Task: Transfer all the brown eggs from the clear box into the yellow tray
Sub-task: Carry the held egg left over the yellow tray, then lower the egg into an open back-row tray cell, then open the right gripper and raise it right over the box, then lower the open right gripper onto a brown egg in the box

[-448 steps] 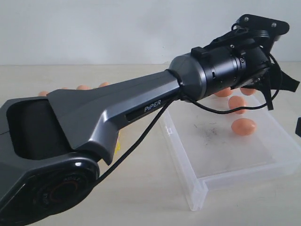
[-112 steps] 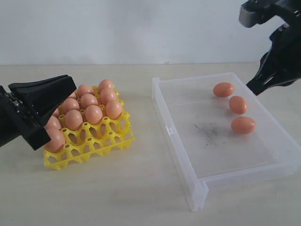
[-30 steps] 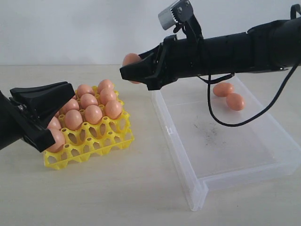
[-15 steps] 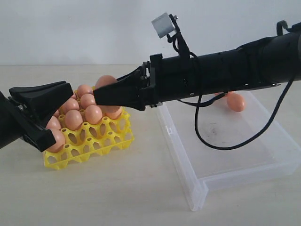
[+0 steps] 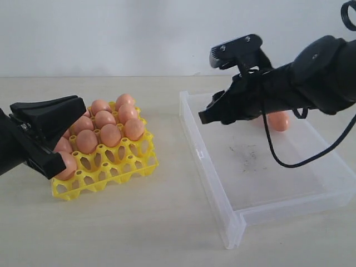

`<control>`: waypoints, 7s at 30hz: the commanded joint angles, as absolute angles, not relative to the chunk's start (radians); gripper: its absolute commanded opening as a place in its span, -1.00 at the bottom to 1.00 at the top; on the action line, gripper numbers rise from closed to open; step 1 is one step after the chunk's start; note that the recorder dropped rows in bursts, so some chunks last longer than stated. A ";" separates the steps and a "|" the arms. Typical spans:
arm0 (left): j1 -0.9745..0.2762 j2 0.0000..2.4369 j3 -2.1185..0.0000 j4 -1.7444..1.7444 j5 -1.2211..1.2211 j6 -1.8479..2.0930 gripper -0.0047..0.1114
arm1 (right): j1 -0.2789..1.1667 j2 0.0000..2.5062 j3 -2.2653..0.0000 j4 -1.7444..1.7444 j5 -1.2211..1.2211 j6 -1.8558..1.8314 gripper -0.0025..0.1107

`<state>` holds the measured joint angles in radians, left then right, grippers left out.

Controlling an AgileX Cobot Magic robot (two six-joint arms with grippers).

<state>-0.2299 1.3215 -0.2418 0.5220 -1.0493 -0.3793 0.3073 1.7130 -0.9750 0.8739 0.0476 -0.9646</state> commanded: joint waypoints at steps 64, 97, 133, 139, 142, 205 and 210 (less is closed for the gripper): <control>-0.230 1.303 -0.061 -0.044 -1.221 -0.215 -0.85 | 0.487 2.471 -1.520 -1.104 -1.018 0.809 -0.96; -0.230 1.303 -0.061 -0.044 -1.221 -0.192 -0.85 | 0.487 2.417 -1.520 -1.033 -0.951 0.879 -0.02; -0.230 1.303 -0.061 -0.049 -1.221 -0.160 -0.85 | 0.217 1.878 -1.256 -1.744 -0.338 1.601 -0.96; -0.230 1.303 -0.061 -0.067 -1.221 -0.158 -0.85 | 0.136 1.867 -1.199 -1.744 -0.109 1.559 -0.96; -0.230 1.303 -0.061 -0.067 -1.221 -0.158 -0.85 | 0.071 1.872 -1.199 -1.744 -0.122 1.597 -0.96; -0.230 1.303 -0.061 -0.071 -1.221 -0.084 -0.85 | -0.246 1.590 -1.140 0.610 0.691 -0.729 -0.96; -0.230 1.303 -0.061 -0.071 -1.221 -0.086 -0.85 | -0.140 1.632 -1.160 0.643 0.635 -0.796 -0.85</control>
